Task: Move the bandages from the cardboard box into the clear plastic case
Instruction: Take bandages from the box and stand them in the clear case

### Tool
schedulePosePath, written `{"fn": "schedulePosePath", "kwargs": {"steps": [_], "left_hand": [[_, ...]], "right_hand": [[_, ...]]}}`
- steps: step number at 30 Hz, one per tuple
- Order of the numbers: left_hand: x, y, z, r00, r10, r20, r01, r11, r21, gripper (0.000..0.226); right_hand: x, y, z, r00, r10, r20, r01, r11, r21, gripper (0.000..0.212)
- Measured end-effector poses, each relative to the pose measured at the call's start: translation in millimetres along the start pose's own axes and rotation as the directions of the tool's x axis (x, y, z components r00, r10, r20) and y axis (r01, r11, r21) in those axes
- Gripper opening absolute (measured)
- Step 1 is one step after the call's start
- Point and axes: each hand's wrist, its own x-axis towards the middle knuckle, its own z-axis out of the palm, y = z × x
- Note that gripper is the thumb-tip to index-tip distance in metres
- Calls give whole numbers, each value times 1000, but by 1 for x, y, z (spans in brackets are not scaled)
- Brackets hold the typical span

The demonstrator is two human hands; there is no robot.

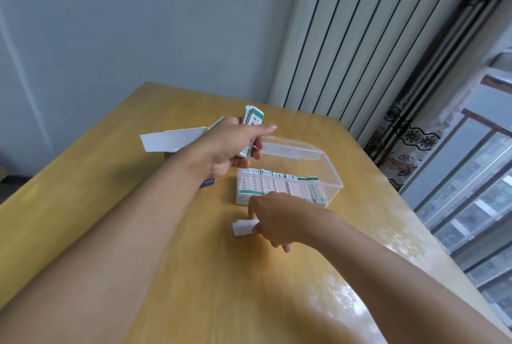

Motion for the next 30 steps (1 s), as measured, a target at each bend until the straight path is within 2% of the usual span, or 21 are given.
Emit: {"fn": "schedulePosePath", "kwargs": {"steps": [4, 6, 8, 10, 13, 15, 19, 21, 24, 26, 27, 28, 29, 30], "left_hand": [[-1, -2, 2, 1000, -12, 14, 12, 1000, 11, 19], [-3, -3, 3, 1000, -19, 22, 19, 1000, 18, 19], [-3, -4, 3, 999, -25, 24, 25, 1000, 18, 20], [-2, -3, 2, 999, -30, 16, 30, 1000, 8, 24], [-2, -3, 3, 998, -55, 7, 55, 998, 37, 31], [-3, -2, 4, 994, -96, 51, 95, 995, 38, 40], [-4, 0, 8, 956, -155, 250, 181, 980, -85, 45], [-3, 0, 8, 952, -152, 265, 208, 958, -197, 37], [-2, 0, 8, 978, -146, 152, 186, 936, -299, 18], [0, -1, 7, 991, -126, 39, 132, 950, -282, 20], [0, -1, 6, 994, -112, -5, 106, 951, -290, 25], [1, 0, 5, 994, -101, -34, 85, 945, -316, 28], [1, 1, 4, 994, -97, -49, 74, 935, -348, 29], [2, 1, 3, 994, -99, -56, 71, 925, -373, 27]], "right_hand": [[-6, 2, -3, 998, -15, 67, 12, 999, 46, 21], [-16, 4, -7, 998, -33, 55, 26, 993, 111, 17], [-29, 9, -17, 998, -41, -40, 48, 981, 187, 6], [-45, 21, -35, 975, -26, -222, 88, 957, 275, 2], [-67, 42, -65, 849, 6, -529, 199, 923, 329, 4], [-69, 52, -73, 748, 24, -663, 263, 907, 330, 6], [-44, 55, -65, 501, -47, -864, 273, 956, 106, 16], [-32, 56, -60, 455, -105, -884, 282, 959, 31, 19], [-26, 54, -56, 493, -143, -858, 314, 949, 22, 26], [-34, 54, -61, 546, -42, -836, 316, 935, 159, 25], [-40, 54, -64, 623, 7, -782, 290, 927, 238, 21], [-45, 52, -64, 735, 30, -678, 240, 923, 301, 17], [-46, 48, -61, 844, 26, -535, 174, 932, 318, 15], [-44, 42, -55, 922, 16, -387, 104, 952, 289, 15]]}}
